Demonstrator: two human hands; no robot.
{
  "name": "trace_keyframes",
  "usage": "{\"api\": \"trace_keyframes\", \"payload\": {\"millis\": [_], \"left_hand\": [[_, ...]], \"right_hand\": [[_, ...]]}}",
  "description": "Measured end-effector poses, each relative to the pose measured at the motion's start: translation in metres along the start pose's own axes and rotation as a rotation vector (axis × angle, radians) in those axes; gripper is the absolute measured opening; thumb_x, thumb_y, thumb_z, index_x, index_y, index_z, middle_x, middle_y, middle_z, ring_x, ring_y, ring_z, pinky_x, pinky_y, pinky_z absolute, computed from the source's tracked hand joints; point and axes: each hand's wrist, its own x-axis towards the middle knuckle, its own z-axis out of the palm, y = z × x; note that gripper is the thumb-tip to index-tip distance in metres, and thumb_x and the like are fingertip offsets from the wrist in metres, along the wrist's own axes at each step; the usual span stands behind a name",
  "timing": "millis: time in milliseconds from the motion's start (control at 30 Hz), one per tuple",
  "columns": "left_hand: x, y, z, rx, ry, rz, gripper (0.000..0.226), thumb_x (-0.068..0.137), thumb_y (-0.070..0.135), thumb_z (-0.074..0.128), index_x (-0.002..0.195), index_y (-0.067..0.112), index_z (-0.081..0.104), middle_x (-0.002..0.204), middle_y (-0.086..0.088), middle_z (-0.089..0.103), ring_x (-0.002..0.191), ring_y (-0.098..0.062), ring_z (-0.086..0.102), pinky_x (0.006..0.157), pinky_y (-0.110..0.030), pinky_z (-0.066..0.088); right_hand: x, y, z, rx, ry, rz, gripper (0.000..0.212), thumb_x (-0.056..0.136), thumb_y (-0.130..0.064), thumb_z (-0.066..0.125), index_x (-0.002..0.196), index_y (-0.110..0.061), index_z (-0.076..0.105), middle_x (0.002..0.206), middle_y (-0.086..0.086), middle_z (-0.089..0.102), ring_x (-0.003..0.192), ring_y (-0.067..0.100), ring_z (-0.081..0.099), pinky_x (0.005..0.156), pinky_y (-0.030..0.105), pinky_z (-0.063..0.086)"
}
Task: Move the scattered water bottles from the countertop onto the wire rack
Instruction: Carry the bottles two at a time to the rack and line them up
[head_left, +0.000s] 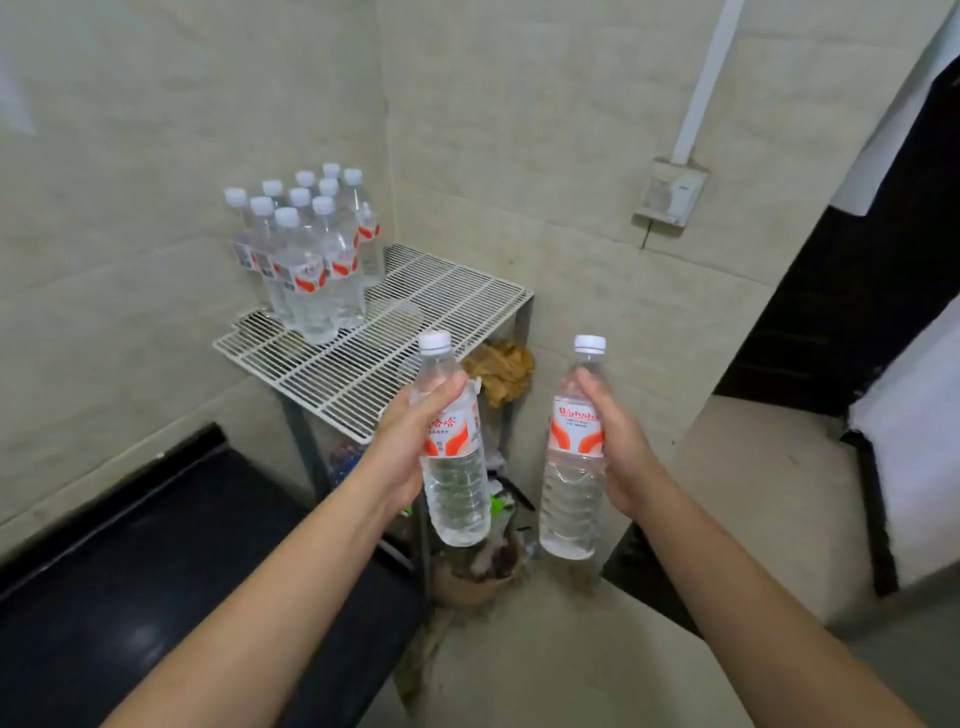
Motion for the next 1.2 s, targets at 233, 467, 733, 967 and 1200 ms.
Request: {"api": "trace_keyframes", "payload": {"millis": [233,467,733,967,1200], "left_hand": [[0.097,0.056,-0.002,0.019,0.114,0.177,0.042,0.082,0.028,0.070,0.119,0.011,0.059,0.104,-0.013,0.070,0.089,-0.026,0.070,0.080,-0.039,0.060],[0.182,0.075,-0.021,0.075,0.407,0.323,0.046,0.090,0.029,0.069,0.134,0.020,0.058,0.118,-0.004,0.075,0.108,-0.023,0.072,0.094,-0.042,0.056],[0.261,0.071,-0.020,0.126,0.762,0.411,0.069,0.077,0.040,0.082,0.138,0.021,0.054,0.127,-0.006,0.070,0.115,-0.027,0.069,0.102,-0.052,0.051],[0.289,0.053,-0.011,0.171,0.937,0.425,0.054,0.073,0.036,0.083,0.121,0.035,0.058,0.120,-0.001,0.073,0.111,-0.026,0.070,0.086,-0.041,0.057],[0.289,0.054,-0.021,0.298,1.009,0.397,0.063,0.082,0.038,0.076,0.137,0.024,0.049,0.127,-0.001,0.068,0.110,-0.022,0.071,0.094,-0.048,0.057]], "right_hand": [[0.124,-0.052,0.029,0.129,-0.158,0.029,0.029,0.074,-0.036,0.077,0.091,-0.015,0.065,0.078,0.009,0.067,0.066,0.020,0.066,0.065,0.034,0.058],[0.260,-0.083,0.079,0.008,-0.355,-0.008,0.049,0.065,-0.039,0.086,0.103,-0.013,0.068,0.089,0.008,0.075,0.082,0.023,0.072,0.076,0.038,0.060],[0.391,-0.069,0.121,-0.271,-0.503,-0.035,0.077,0.058,-0.065,0.088,0.117,-0.021,0.065,0.104,0.000,0.077,0.098,0.019,0.074,0.088,0.040,0.058],[0.440,-0.047,0.119,-0.434,-0.699,-0.090,0.072,0.074,-0.009,0.088,0.131,-0.022,0.045,0.119,0.003,0.066,0.106,0.019,0.067,0.093,0.041,0.055],[0.447,-0.050,0.109,-0.566,-0.762,-0.166,0.104,0.063,-0.025,0.097,0.141,-0.025,0.028,0.122,-0.010,0.053,0.104,0.004,0.059,0.086,0.023,0.048]]}}
